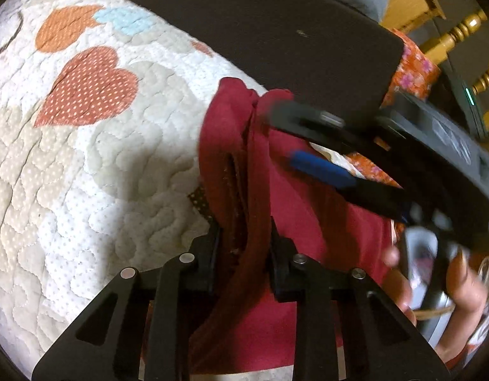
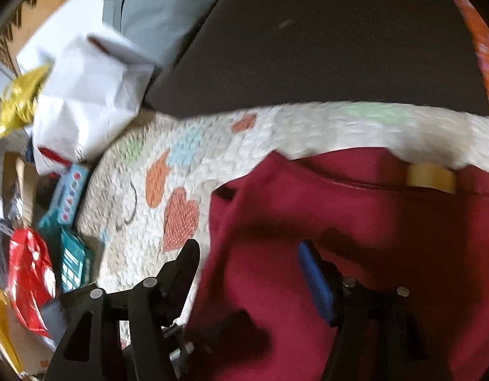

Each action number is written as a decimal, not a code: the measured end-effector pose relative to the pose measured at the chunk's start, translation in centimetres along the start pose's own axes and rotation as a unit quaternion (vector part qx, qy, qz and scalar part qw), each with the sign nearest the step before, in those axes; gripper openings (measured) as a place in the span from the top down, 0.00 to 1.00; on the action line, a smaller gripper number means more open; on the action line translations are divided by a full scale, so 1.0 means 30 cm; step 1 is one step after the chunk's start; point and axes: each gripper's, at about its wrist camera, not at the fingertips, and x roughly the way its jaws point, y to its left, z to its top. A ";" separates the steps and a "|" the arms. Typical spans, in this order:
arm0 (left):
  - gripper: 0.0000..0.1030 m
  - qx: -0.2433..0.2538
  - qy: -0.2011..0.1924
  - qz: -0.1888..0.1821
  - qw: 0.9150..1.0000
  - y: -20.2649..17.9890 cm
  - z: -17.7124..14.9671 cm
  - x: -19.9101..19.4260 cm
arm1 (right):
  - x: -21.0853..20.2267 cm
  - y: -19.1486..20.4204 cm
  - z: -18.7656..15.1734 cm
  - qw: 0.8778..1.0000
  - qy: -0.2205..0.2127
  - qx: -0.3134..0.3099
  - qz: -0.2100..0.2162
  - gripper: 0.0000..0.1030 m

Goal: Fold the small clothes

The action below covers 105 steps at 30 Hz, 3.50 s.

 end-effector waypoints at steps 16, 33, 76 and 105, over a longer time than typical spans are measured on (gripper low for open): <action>0.68 0.015 0.010 0.032 0.999 -0.041 -0.017 -0.018 | 0.147 0.075 0.016 0.988 0.065 -0.123 -0.073 0.72; 0.60 0.064 0.008 0.059 0.996 -0.141 -0.052 -0.013 | -0.052 -0.018 -0.012 0.997 -0.024 -0.068 -0.011 0.84; 0.59 0.214 0.047 -0.107 0.970 -0.686 -0.232 0.031 | -0.602 -0.708 -0.257 0.985 -0.123 0.114 -0.037 0.88; 0.59 0.235 0.067 -0.048 0.969 -0.661 -0.284 0.100 | -0.671 -0.607 -0.135 0.974 -0.163 0.017 -0.159 0.93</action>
